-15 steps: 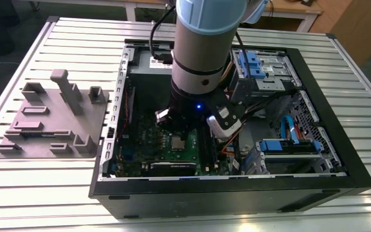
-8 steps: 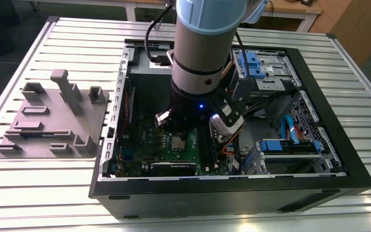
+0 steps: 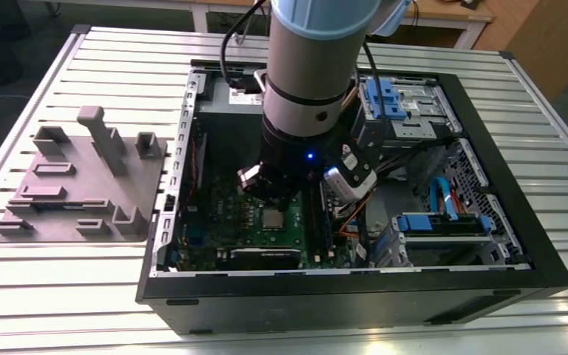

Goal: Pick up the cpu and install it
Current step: 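Close the cpu cover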

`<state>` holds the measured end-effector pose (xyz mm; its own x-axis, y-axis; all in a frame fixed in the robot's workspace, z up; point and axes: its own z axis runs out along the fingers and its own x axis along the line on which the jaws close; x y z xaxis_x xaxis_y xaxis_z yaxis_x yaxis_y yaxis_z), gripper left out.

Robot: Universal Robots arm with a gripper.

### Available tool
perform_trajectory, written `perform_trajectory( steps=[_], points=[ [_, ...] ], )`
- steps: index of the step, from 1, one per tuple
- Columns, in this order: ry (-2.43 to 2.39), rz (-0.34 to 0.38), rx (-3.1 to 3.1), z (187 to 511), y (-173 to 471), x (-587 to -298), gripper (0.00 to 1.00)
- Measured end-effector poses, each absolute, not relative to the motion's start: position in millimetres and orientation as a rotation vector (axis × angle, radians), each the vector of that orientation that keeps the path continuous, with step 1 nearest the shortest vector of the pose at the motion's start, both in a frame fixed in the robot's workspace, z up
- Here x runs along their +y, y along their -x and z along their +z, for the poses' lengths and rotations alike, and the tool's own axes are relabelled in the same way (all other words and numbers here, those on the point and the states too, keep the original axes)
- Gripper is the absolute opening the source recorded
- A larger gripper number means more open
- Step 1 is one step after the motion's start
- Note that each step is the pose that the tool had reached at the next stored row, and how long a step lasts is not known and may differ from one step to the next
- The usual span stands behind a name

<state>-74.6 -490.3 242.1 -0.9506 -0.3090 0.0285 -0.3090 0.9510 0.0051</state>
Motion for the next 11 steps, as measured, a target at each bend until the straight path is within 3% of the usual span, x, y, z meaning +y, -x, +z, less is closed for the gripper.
perform_trajectory(
  steps=[11],
  points=[
    [-0.532, 0.000, -3.067, 242.2, 74.7, -490.4, 0.10]
  ],
)
